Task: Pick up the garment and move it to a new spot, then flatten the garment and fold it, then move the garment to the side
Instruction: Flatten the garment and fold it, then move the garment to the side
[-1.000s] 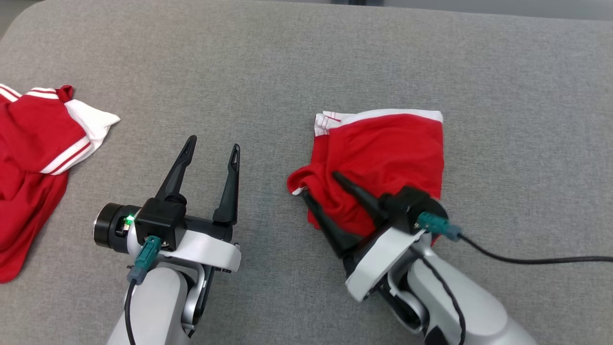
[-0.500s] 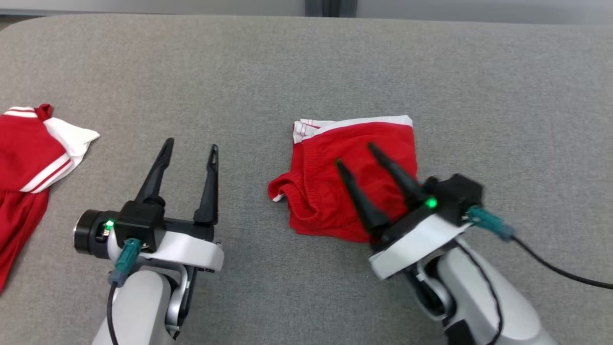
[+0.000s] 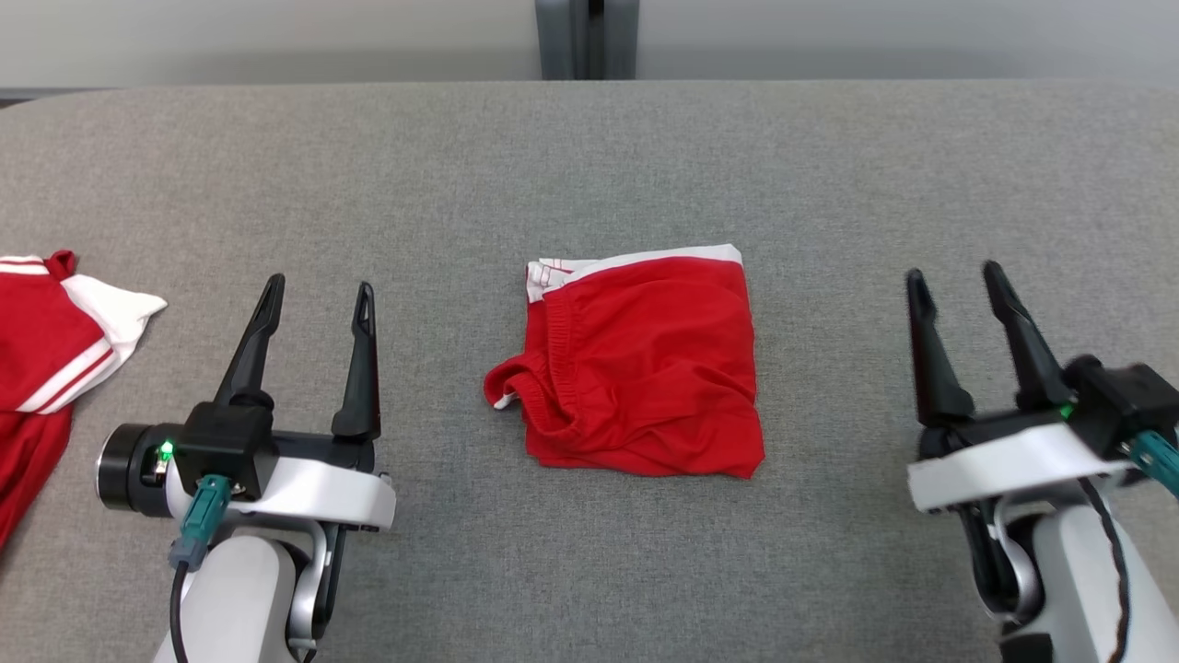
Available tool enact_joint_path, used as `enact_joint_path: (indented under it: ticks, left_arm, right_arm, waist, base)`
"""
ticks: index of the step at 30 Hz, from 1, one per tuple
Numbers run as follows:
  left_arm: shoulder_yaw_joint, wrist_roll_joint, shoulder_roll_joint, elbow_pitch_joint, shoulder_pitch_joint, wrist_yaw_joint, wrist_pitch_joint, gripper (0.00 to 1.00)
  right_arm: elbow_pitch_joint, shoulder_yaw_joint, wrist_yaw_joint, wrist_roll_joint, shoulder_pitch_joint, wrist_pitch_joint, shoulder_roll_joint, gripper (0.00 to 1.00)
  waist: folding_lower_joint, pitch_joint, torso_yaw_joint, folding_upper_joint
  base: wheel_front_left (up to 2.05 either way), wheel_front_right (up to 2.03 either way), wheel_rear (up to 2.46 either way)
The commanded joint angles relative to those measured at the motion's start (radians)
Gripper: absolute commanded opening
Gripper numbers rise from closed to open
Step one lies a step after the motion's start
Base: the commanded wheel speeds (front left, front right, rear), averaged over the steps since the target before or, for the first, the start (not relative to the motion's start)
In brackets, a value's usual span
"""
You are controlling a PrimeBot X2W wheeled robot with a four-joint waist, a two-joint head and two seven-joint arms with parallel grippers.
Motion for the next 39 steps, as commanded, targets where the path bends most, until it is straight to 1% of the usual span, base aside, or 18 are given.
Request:
enact_joint_path:
  ticks: [1, 2, 3, 8, 14, 28, 34, 37, 39]
  left_arm:
    - [0.005, -0.007, 0.01, -0.005, 0.014, 0.007, 0.0, 1.0]
    - [0.007, -0.008, 0.015, -0.012, 0.024, 0.01, 0.004, 1.0]
    - [0.007, -0.008, 0.015, -0.012, 0.024, 0.01, 0.004, 1.0]
    - [0.001, -0.01, 0.017, -0.026, 0.054, 0.015, 0.014, 1.0]
    - [0.0, -0.021, 0.022, -0.038, 0.09, 0.022, 0.025, 1.0]
    - [-0.013, -0.029, 0.031, -0.058, 0.102, 0.03, 0.033, 1.0]
    - [-0.026, -0.032, 0.021, -0.054, 0.074, 0.024, 0.029, 1.0]
    - [-0.033, -0.034, 0.01, -0.048, 0.065, 0.023, 0.025, 1.0]
    - [-0.035, -0.035, 0.008, -0.044, 0.065, 0.023, 0.022, 1.0]
  right_arm:
    - [-0.015, -0.022, 0.0, -0.015, 0.027, 0.009, -0.006, 1.0]
    - [-0.033, -0.054, 0.0, -0.034, 0.054, 0.026, -0.005, 1.0]
    - [-0.033, -0.054, 0.0, -0.034, 0.054, 0.026, -0.005, 1.0]
    - [-0.082, -0.115, 0.0, -0.065, 0.123, 0.064, -0.006, 1.0]
    - [-0.128, -0.145, 0.0, -0.077, 0.189, 0.101, -0.006, 1.0]
    - [-0.169, -0.155, 0.0, -0.061, 0.213, 0.125, -0.006, 1.0]
    - [-0.163, -0.134, 0.0, -0.059, 0.189, 0.145, -0.006, 1.0]
    - [-0.131, -0.095, 0.0, -0.047, 0.172, 0.168, -0.005, 1.0]
    - [-0.113, -0.082, 0.0, -0.046, 0.164, 0.177, -0.006, 1.0]
  waist:
    - [0.0, -0.01, -0.007, 0.0]
    - [0.0, -0.019, -0.011, 0.0]
    - [0.0, -0.019, -0.011, 0.0]
    - [0.0, -0.04, -0.014, 0.0]
    - [0.0, -0.059, -0.015, 0.0]
    - [0.0, -0.059, 0.006, 0.0]
    - [0.0, -0.042, 0.052, 0.0]
    - [0.0, -0.029, 0.085, 0.0]
    - [0.0, -0.025, 0.096, 0.0]
  base:
    - [0.0, 0.0, 0.0]
    - [0.0, 0.0, 0.0]
    - [0.0, 0.0, 0.0]
    - [0.0, 0.0, 0.0]
    - [0.0, 0.0, 0.0]
    - [0.0, 0.0, 0.0]
    - [0.0, 0.0, 0.0]
    - [0.0, 0.0, 0.0]
    - [0.0, 0.0, 0.0]
